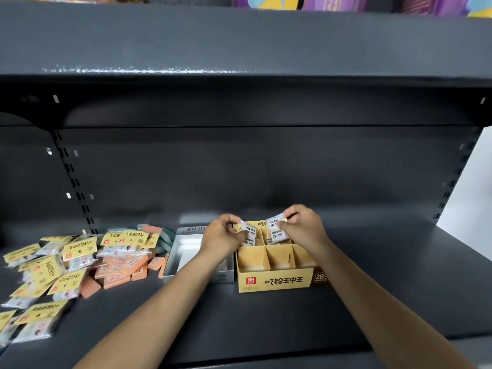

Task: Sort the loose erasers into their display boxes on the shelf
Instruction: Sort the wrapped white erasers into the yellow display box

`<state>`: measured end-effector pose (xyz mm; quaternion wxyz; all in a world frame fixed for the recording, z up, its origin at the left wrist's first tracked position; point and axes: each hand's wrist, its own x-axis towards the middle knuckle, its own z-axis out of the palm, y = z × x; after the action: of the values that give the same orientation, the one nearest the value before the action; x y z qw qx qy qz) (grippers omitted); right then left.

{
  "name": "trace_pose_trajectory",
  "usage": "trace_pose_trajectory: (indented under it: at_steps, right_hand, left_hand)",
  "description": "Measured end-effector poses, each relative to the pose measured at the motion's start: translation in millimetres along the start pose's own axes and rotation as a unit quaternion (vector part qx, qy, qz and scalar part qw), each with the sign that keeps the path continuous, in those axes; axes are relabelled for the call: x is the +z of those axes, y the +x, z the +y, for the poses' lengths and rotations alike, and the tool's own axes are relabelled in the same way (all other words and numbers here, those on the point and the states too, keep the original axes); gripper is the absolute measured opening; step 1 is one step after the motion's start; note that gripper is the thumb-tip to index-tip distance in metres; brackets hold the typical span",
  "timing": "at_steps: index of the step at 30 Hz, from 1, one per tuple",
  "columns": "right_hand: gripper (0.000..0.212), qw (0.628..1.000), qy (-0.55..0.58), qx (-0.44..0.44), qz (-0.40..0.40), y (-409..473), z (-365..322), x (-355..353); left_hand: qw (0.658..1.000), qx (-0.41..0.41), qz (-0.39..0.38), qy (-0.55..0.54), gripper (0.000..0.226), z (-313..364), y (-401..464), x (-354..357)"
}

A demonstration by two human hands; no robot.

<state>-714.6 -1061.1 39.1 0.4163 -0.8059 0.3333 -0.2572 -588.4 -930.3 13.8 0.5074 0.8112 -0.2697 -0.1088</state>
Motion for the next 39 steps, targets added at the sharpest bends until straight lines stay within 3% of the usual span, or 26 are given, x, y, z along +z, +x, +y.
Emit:
trace_pose_trajectory:
  at_steps: [2, 13, 20, 27, 32, 39]
  right_hand:
    - [0.020, 1.000, -0.016, -0.007, -0.005, 0.7, 1.3, 0.2]
    - [0.013, 0.987, -0.155, -0.034, -0.016, 9.5, 9.3, 5.4]
    - [0.024, 0.946, -0.318, -0.049, -0.021, 12.4, 10.0, 11.8]
    - [0.021, 0.930, -0.366, -0.024, 0.013, 10.3, -7.2, 19.8]
    - [0.016, 0.960, -0.250, -0.114, 0.056, 8.3, -27.9, 44.9]
    - [0.017, 0.972, -0.166, -0.166, -0.017, -3.7, -74.2, 109.9]
  left_hand:
    - [1.000, 0.021, 0.006, 0.019, 0.026, -0.4, -2.5, 0.9]
    - [0.987, 0.048, 0.034, 0.150, 0.011, -0.2, -0.6, 4.9]
    - [0.997, 0.002, 0.017, 0.080, 0.015, -7.8, 1.3, -1.2]
    - [0.995, 0.075, 0.058, 0.030, 0.014, -11.9, -11.6, -34.1]
    - [0.990, 0.096, 0.105, 0.023, 0.022, -27.6, -23.5, -86.5]
    - [0.986, 0.042, 0.161, 0.008, 0.024, -55.2, -38.6, -163.5]
